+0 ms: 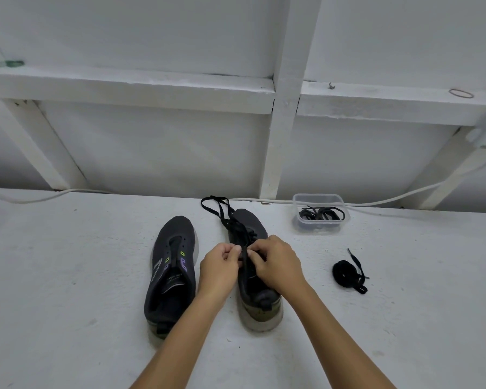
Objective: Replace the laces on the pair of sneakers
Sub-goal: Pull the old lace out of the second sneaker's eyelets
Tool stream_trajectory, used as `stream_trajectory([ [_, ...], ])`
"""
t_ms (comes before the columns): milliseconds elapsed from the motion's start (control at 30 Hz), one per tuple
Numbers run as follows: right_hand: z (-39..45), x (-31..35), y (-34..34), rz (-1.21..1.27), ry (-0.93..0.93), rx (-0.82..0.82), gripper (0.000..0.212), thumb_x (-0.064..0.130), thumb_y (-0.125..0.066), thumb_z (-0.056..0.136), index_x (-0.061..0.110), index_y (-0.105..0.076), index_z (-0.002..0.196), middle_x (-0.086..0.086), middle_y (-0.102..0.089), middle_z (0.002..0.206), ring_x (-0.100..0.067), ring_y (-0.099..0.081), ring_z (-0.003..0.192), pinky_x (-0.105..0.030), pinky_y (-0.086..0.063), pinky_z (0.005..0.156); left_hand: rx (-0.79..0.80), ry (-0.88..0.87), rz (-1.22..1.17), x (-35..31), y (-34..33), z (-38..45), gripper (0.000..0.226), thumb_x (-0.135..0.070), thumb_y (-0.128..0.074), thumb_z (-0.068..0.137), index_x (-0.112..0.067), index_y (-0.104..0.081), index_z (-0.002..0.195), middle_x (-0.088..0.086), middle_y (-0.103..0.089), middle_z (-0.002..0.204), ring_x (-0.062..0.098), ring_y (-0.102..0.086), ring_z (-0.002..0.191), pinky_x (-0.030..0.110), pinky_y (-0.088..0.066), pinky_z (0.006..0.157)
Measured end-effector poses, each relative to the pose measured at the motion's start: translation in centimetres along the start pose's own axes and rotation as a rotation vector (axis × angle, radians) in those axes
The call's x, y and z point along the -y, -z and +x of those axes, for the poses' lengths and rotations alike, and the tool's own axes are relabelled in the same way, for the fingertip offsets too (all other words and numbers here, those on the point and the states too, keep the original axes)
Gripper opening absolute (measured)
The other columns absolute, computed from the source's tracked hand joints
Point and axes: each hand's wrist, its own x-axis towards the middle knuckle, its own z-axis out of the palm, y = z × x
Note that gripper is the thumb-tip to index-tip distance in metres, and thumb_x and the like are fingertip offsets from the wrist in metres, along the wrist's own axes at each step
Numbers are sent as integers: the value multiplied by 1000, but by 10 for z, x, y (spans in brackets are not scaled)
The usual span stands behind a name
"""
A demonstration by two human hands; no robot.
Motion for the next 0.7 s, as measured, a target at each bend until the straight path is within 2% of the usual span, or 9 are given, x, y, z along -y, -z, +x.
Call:
stream_trajectory([
  [100, 0, -3, 1, 61, 1, -16, 12, 36, -67, 93, 35, -76, 101, 13, -56, 91, -5, -53, 82, -22, -40, 69, -24, -31, -15, -4, 2, -1, 10, -23, -53, 102, -16, -55, 96, -6, -74, 77, -3, -67, 63, 8, -43, 53],
  [200, -5, -8, 5, 260, 9, -68, 7, 31, -74, 88, 38, -76, 91, 18, -64, 76, 1, -60, 79, -9, -41, 70, -67, -17, -66, -9, 5, 0, 12, -20, -45, 105, -13, -49, 98, 2, -75, 84, 8, -72, 64, 26, -51, 65],
  [267, -7, -11, 8, 401, -23, -76, 5, 36, -72, 89, 39, -73, 85, 19, -69, 77, 3, -63, 81, -6, -43, 71, -115, 5, -130, -11, 6, 0, 7, -18, -42, 106, -13, -46, 103, 6, -73, 87, 12, -73, 62, 36, -56, 71],
  [333, -6, -16, 12, 542, -106, -55, 12, 41, -65, 93, 34, -72, 86, 17, -72, 83, 0, -67, 81, -11, -48, 73, -145, 21, -171, -14, 7, -1, 10, -19, -45, 105, -17, -41, 114, 5, -72, 89, 12, -73, 62, 38, -57, 73],
  [367, -5, -21, 14, 588, -152, -30, 14, 38, -63, 95, 31, -73, 87, 14, -74, 84, -3, -68, 82, -20, -54, 78, -137, 27, -169, -15, 7, -2, 19, -21, -49, 103, -20, -38, 119, 4, -72, 90, 10, -73, 64, 38, -58, 75],
  [467, -1, -33, 20, 585, -207, 74, 14, 23, -65, 97, 24, -78, 92, 7, -77, 86, -12, -73, 87, -43, -59, 90, -74, 33, -64, -13, 7, -7, 30, -35, -53, 101, -24, -42, 127, -3, -72, 92, 8, -73, 74, 35, -57, 80],
  [567, 2, -39, 23, 560, -195, 171, 12, 19, -70, 94, 25, -81, 93, 7, -78, 87, -12, -74, 87, -42, -60, 90, -39, 12, 37, -8, 7, -13, 36, -42, -55, 99, -28, -45, 130, -10, -71, 96, 2, -67, 90, 31, -53, 86],
  [633, 5, -37, 26, 582, -184, 231, 15, 21, -71, 94, 29, -82, 87, 5, -78, 85, -14, -75, 84, -38, -62, 85, -6, 3, 77, -6, 8, -18, 34, -43, -58, 97, -36, -43, 127, -16, -71, 94, -12, -62, 86, 14, -46, 75],
  [700, 8, -36, 29, 558, -157, 260, 16, 26, -72, 93, 35, -81, 84, 8, -78, 83, -8, -73, 80, -29, -62, 77, 29, -2, 110, -6, 6, -25, 32, -44, -60, 95, -39, -47, 125, -20, -70, 99, -21, -57, 87, 6, -42, 68],
])
